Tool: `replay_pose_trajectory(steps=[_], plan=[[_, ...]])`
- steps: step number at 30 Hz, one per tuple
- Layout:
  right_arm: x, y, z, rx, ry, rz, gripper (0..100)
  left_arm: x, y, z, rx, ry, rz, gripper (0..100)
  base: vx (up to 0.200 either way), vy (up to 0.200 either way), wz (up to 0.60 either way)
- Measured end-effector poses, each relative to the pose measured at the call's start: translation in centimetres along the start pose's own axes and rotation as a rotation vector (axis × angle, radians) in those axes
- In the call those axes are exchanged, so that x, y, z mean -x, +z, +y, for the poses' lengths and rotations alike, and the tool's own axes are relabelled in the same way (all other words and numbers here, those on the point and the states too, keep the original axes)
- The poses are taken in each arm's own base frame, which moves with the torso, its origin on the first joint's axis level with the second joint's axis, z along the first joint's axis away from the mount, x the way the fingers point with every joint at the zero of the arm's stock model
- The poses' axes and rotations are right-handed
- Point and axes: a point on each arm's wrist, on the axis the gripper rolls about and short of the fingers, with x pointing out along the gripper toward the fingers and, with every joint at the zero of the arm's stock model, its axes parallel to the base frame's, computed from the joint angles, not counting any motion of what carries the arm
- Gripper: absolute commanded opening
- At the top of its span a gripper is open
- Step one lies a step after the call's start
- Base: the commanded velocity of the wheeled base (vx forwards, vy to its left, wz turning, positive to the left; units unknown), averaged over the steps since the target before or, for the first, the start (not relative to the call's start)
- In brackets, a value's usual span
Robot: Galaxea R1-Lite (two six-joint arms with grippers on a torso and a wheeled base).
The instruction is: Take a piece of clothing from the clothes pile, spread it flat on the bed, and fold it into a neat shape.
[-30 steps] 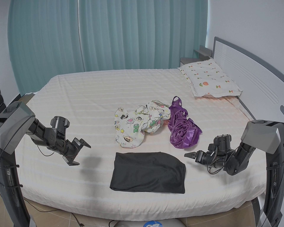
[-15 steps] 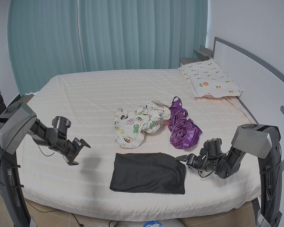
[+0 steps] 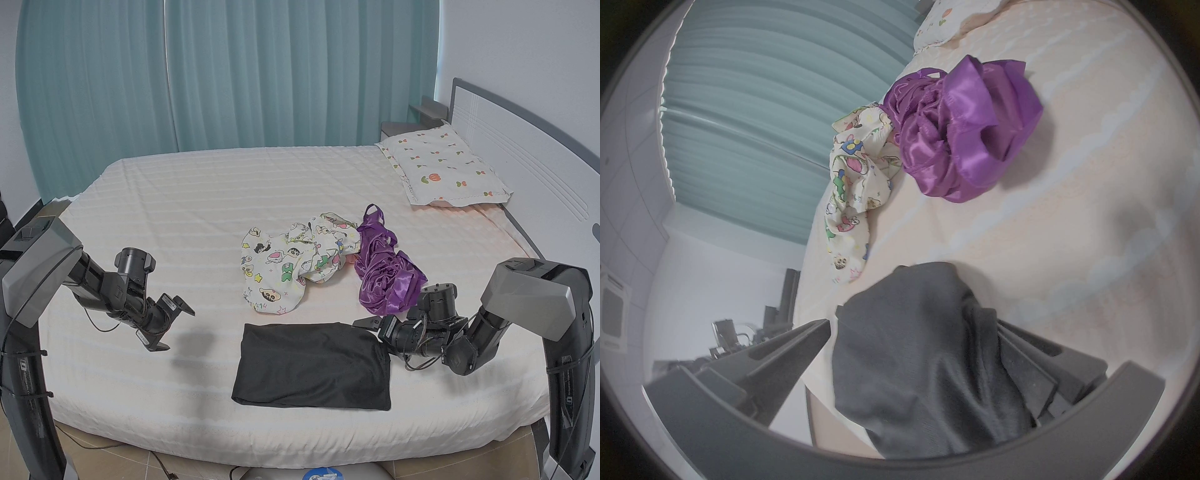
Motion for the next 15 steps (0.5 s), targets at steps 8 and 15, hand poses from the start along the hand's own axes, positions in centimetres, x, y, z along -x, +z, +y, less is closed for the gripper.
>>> replay_pose_trajectory(steps=[8,15], plan=[[-0.5,1.9,0.8,-0.054,-0.037,-0.178,100,-0.1,0.0,0.1,0.002,0.003,0.000,100,0.000,0.000,0.00],[-0.3,2.5,0.6,-0.052,-0.123,-0.300,100,-0.1,0.0,0.1,0.004,0.003,0.001,100,0.000,0.000,0.00]])
